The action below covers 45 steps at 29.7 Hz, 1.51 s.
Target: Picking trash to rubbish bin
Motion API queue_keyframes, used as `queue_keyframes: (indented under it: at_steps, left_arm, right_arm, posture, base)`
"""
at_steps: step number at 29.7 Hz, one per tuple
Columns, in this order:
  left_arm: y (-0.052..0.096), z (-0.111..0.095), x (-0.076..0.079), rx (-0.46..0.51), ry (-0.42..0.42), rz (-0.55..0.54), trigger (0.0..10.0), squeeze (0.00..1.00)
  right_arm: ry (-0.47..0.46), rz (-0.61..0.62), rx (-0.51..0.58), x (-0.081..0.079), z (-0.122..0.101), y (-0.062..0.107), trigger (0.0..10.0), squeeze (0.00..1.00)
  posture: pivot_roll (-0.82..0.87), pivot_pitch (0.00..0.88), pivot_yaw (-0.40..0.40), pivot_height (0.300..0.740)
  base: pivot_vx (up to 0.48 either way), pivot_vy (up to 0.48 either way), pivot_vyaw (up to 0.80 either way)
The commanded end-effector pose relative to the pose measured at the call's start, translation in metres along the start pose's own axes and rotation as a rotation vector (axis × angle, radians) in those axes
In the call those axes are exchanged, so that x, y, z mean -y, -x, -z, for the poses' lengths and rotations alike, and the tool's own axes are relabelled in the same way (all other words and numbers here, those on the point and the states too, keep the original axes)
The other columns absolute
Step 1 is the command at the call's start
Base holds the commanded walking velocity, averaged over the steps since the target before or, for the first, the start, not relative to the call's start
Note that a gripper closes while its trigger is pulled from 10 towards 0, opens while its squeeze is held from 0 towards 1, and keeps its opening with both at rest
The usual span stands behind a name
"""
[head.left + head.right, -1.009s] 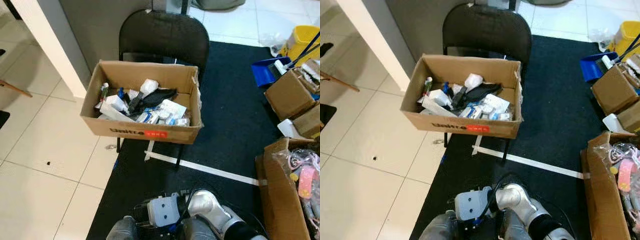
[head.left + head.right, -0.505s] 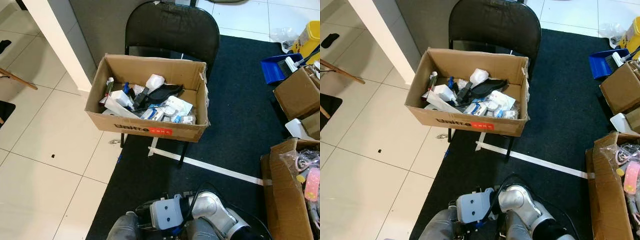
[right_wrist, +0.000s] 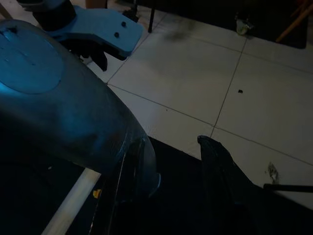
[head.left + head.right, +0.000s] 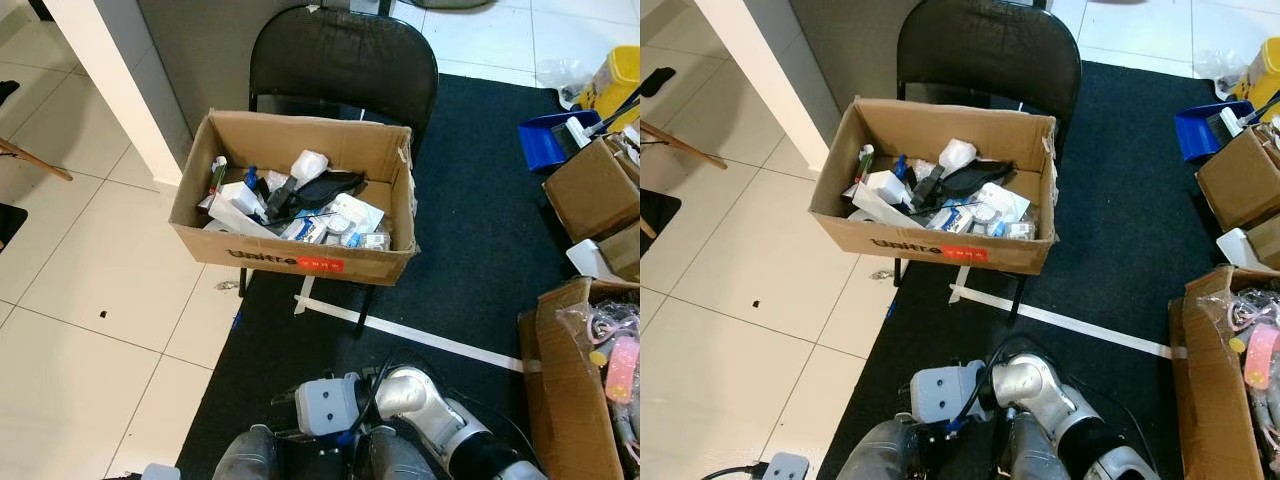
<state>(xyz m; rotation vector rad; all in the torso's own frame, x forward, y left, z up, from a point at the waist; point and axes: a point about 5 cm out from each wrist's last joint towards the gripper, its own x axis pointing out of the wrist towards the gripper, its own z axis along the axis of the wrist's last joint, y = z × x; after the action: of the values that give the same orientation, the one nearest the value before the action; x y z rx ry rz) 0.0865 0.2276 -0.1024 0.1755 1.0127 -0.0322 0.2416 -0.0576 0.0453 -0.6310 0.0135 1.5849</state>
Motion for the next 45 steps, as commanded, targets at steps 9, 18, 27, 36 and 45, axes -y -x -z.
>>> queue_keyframes:
  at_steps: [9, 18, 27, 36, 45]
  left_arm:
    - [0.004, 0.014, 0.002, -0.072, 0.008, 0.007, 10.0, 0.0]
    - [-0.003, -0.001, 0.002, -0.061, -0.008, 0.019, 10.0, 0.0]
    - [-0.01, -0.013, 0.003, -0.071, -0.013, 0.016, 10.0, 0.0]
    - [-0.011, -0.011, 0.013, -0.094, -0.032, 0.045, 10.0, 0.0]
    - [-0.01, -0.007, 0.013, -0.119, -0.059, 0.055, 10.0, 0.0]
  right_arm:
    - [-0.028, -0.02, -0.007, -0.003, 0.002, -0.011, 10.0, 0.0]
    - [-0.035, -0.017, -0.021, 0.003, 0.004, -0.015, 10.0, 0.0]
    - [-0.042, -0.016, -0.04, 0.009, 0.006, -0.018, 10.0, 0.0]
    - [-0.046, -0.012, -0.05, 0.012, 0.008, -0.019, 10.0, 0.0]
    - [-0.048, -0.009, -0.062, 0.016, 0.01, -0.019, 10.0, 0.0]
  posture:
    - [0.13, 0.209, 0.06, 0.74]
    - [0.05, 0.18, 0.069, 0.74]
    - [0.01, 0.156, 0.066, 0.74]
    - [-0.02, 0.137, 0.069, 0.74]
    - [-0.03, 0.124, 0.077, 0.74]
  base:
    - [0.0, 0.0, 0.0]
    - [0.0, 0.0, 0.0]
    - [0.0, 0.0, 0.0]
    - [0.0, 0.0, 0.0]
    - [0.0, 0.0, 0.0]
